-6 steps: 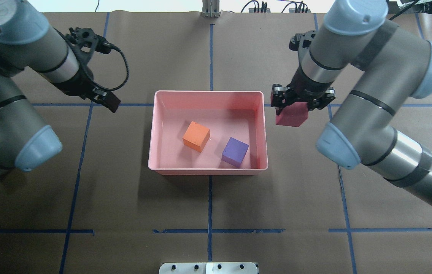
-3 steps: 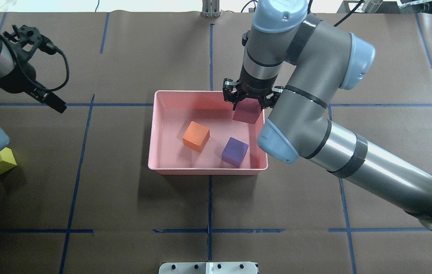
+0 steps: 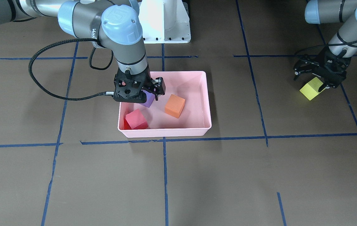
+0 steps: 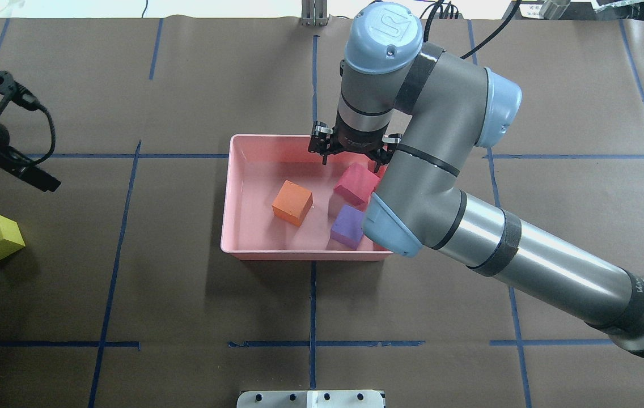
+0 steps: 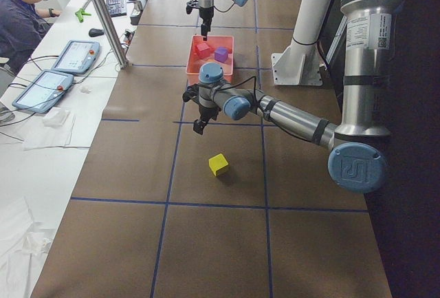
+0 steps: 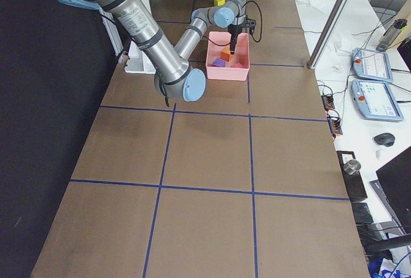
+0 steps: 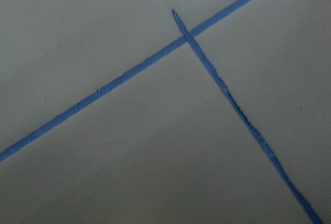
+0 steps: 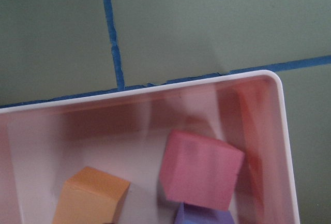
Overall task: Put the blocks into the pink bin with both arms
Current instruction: 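Carry the red cube into the bin with right gripper while left reaches for yellow, then release the red cube in the bin while the left gripper grasps the yellow cube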
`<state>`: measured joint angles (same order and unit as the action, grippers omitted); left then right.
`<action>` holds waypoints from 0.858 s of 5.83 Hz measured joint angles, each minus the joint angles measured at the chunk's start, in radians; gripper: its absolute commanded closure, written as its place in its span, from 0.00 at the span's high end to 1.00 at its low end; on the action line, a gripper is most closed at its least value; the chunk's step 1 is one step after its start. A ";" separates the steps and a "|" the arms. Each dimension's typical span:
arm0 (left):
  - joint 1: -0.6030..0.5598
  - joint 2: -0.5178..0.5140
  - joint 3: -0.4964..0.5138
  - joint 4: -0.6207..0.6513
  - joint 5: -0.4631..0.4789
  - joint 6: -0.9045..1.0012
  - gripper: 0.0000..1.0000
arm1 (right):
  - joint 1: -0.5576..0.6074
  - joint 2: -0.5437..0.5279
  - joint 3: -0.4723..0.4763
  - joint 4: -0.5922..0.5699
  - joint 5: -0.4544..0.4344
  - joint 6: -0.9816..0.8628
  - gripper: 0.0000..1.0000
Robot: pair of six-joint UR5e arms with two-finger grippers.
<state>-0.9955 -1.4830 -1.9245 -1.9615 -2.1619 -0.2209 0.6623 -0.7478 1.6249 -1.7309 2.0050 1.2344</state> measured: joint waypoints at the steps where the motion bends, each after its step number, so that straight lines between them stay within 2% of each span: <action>1: 0.000 0.048 0.052 -0.128 0.000 0.047 1.00 | 0.000 -0.010 0.007 0.000 0.000 -0.002 1.00; 2: 0.000 0.075 0.129 -0.260 -0.003 0.123 1.00 | 0.000 -0.035 0.029 0.001 0.001 -0.004 1.00; 3: 0.000 0.093 0.175 -0.330 -0.007 0.172 1.00 | 0.001 -0.061 0.055 0.001 0.001 -0.012 1.00; 5: 0.001 0.113 0.199 -0.362 -0.039 0.205 1.00 | 0.001 -0.078 0.074 0.001 0.000 -0.024 1.00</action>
<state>-0.9946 -1.3699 -1.7255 -2.3235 -2.2012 -0.0163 0.6637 -0.8255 1.6994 -1.7302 2.0050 1.2099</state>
